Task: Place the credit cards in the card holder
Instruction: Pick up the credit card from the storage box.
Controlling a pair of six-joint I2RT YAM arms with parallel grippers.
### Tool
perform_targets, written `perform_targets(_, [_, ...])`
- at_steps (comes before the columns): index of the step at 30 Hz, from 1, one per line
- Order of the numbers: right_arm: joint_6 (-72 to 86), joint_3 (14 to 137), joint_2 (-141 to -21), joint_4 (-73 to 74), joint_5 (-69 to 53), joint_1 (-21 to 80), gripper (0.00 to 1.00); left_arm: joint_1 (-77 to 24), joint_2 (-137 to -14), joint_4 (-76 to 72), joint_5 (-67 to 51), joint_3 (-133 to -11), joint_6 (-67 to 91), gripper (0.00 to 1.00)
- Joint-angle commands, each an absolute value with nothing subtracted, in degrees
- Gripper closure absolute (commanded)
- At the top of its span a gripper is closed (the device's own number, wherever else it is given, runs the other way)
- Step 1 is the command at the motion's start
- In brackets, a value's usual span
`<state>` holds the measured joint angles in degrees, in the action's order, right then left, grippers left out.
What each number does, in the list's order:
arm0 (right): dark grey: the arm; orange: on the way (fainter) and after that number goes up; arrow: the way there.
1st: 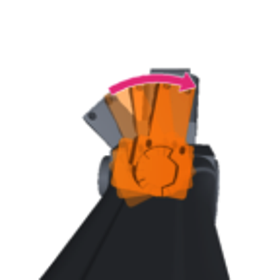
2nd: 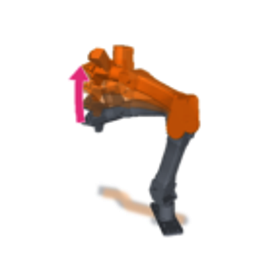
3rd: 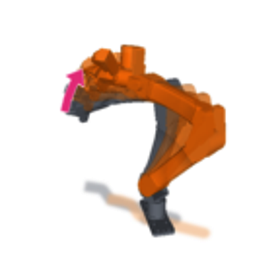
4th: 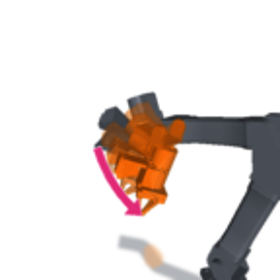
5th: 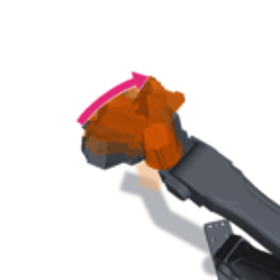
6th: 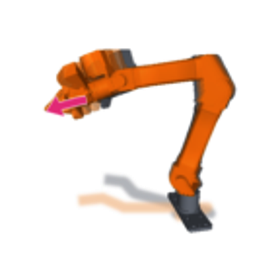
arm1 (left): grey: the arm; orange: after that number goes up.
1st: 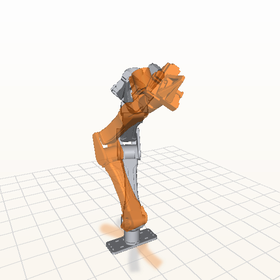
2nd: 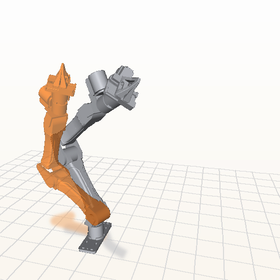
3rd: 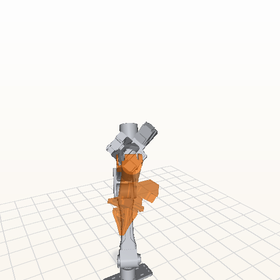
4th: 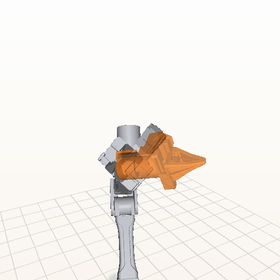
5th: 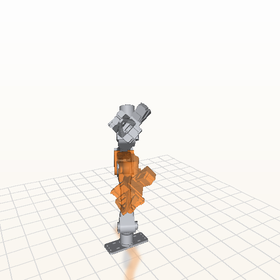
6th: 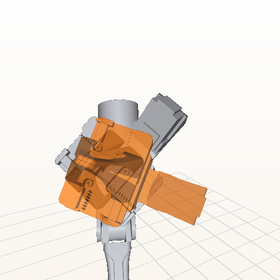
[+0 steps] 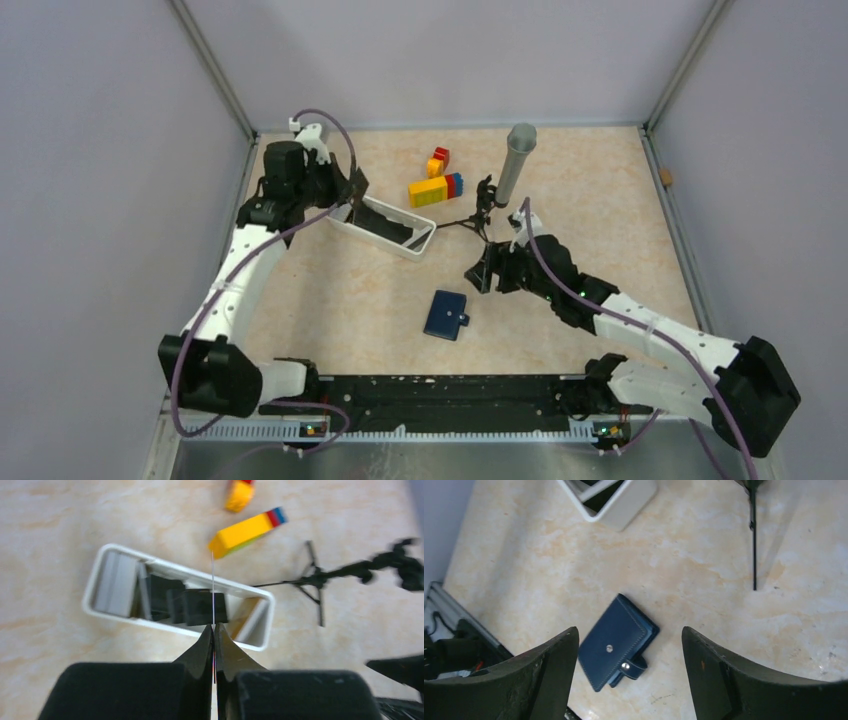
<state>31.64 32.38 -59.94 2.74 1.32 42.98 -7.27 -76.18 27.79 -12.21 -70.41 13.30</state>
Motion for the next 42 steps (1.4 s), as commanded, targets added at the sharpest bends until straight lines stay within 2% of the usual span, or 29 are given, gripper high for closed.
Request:
perform_targets(1, [32.99, 32.93, -54.32, -8.27, -5.59, 42.58, 0.25, -10.80, -68.87, 10.72, -28.24, -62.90, 20.28, 1.00])
perform_targets(6, [39.66, 28.42, -48.14, -23.66, -11.12, 42.54, 0.21, -19.31, -62.80, -8.21, -36.48, -50.73, 31.02, 1.00])
perform_targets(9, [42.93, 26.21, -46.24, -29.36, -11.75, 42.54, 0.19, -23.72, -60.26, -24.37, -39.45, -44.02, 39.12, 1.00])
perform_targets(13, [46.19, 24.62, -46.20, -31.63, -11.61, 42.54, 0.20, -27.58, -57.92, -41.68, -36.74, -35.05, 49.49, 1.00])
perform_targets(20, [54.15, 19.52, -48.89, -41.95, -12.29, 42.58, 0.23, -32.72, -54.59, -47.83, -25.95, -28.07, 53.37, 1.00])
perform_targets(29, [58.82, 19.28, -56.05, -59.19, -13.70, 42.57, 0.32, -35.49, -53.44, -50.31, -20.92, -25.10, 55.72, 1.00])
perform_targets(37, [61.36, 23.23, -64.92, -70.94, -15.37, 42.58, 0.51, -37.39, -54.59, -53.79, -18.92, -23.34, 57.67, 1.00])
perform_targets(40, [61.65, 24.73, -67.72, -73.43, -15.83, 42.60, 0.71, -37.78, -55.05, -54.00, -18.48, -22.99, 57.99, 1.00])
perform_targets(42, [61.72, 24.98, -68.42, -75.37, -15.32, 42.55, 0.76, -37.92, -55.37, -53.70, -18.53, -22.86, 58.14, 1.00])
